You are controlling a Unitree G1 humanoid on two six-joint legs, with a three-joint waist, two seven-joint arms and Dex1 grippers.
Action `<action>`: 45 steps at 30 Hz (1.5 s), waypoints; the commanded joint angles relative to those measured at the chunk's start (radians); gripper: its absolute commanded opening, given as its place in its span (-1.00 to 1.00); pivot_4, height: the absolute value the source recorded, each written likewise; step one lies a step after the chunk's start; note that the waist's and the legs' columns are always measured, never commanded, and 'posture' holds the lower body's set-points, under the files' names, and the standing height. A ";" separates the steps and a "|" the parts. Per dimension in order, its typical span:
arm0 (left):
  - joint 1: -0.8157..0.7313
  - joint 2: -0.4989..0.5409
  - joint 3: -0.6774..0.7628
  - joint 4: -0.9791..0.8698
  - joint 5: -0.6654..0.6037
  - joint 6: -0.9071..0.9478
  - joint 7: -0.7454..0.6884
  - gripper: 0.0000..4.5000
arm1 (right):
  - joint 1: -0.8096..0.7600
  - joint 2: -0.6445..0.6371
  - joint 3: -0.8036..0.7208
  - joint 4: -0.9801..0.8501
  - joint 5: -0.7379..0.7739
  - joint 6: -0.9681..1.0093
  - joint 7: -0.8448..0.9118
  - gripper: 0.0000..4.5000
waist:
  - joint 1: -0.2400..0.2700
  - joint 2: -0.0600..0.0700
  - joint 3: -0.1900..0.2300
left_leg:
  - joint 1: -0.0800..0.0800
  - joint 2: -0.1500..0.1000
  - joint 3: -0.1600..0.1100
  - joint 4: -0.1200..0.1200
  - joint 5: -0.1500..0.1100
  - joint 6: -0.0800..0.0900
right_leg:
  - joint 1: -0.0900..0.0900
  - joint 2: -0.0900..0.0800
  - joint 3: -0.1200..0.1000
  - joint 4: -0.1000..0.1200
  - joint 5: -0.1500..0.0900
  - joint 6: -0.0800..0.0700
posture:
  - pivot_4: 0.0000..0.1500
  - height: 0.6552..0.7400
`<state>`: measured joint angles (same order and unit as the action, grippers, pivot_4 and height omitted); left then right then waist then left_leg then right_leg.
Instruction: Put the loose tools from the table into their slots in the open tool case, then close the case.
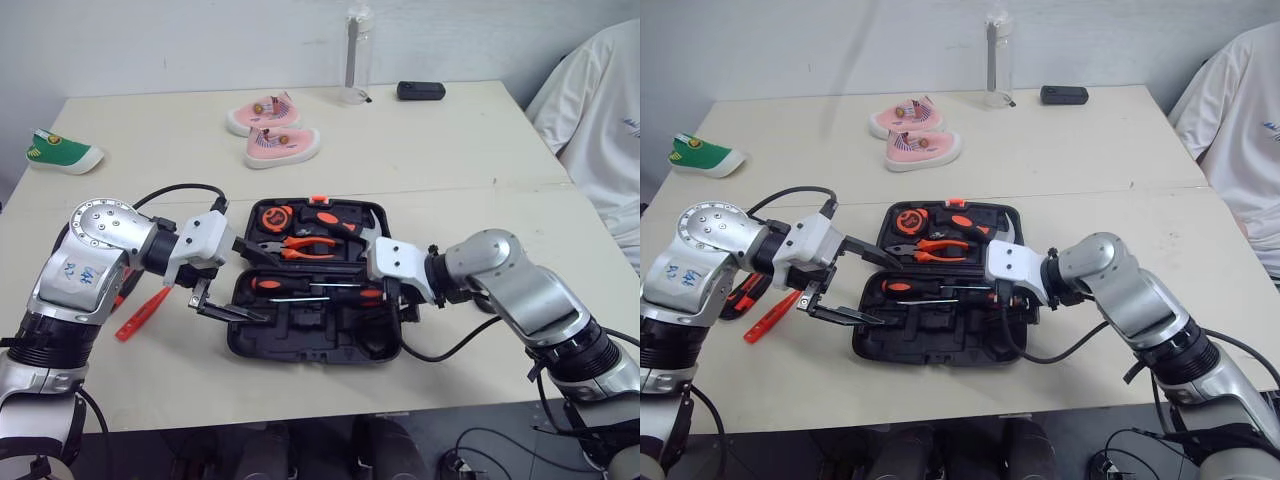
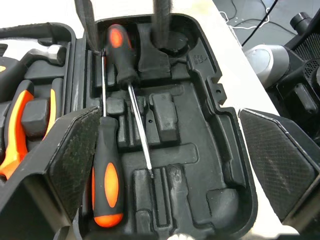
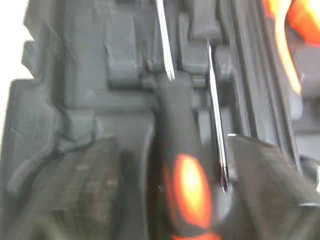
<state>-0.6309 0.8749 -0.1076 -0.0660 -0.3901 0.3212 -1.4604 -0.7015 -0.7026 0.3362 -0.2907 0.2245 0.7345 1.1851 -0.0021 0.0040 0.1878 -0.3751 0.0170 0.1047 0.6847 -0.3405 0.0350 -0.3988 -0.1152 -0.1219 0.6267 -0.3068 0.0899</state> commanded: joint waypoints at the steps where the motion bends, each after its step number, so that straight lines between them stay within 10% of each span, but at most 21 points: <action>1: -0.014 -0.002 0.020 -0.016 -0.010 -0.002 0.008 1.00 | 0.003 0.060 -0.088 -0.007 0.068 -0.047 -0.038 0.98 | 0.000 0.000 0.000 | 0.000 0.000 0.000 0.000 0.000 0.000 | 0.000 0.000 0.000 0.000 0.000 0.000 | 1.00 0.80; 7: -0.010 -0.013 0.019 -0.026 -0.013 0.008 0.020 1.00 | 0.120 0.176 -0.144 0.098 0.079 -0.204 -0.118 0.62 | 0.002 0.000 0.000 | 0.000 -0.001 0.000 0.000 0.000 0.000 | 0.000 0.000 0.000 0.000 0.000 0.000 | 1.00 0.80; 14: -0.020 -0.010 0.019 -0.019 -0.016 0.011 0.016 1.00 | 0.213 0.193 -0.118 0.088 0.097 -0.311 -0.097 -0.99 | -0.001 0.000 0.000 | 0.000 0.000 0.000 0.000 0.000 0.000 | 0.000 0.000 0.000 0.000 0.000 0.000 | 1.00 0.80; 45: -0.050 -0.019 0.011 0.003 -0.003 0.005 0.016 1.00 | 0.204 0.144 0.081 0.321 -0.159 -0.275 -0.147 -0.99 | 0.000 -0.009 -0.008 | 0.006 0.000 -0.001 0.000 0.000 0.000 | 0.005 -0.001 0.001 0.000 0.000 0.000 | 1.00 0.80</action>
<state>-0.6636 0.8575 -0.1076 -0.0617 -0.3908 0.3360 -1.4429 -0.5452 -0.5268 0.3556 -0.0409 0.1378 0.3745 1.0525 -0.0016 -0.0052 0.1795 -0.3692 0.0170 0.1033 0.6846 -0.3403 0.0354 -0.3929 -0.1165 -0.1208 0.6270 -0.3067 0.0902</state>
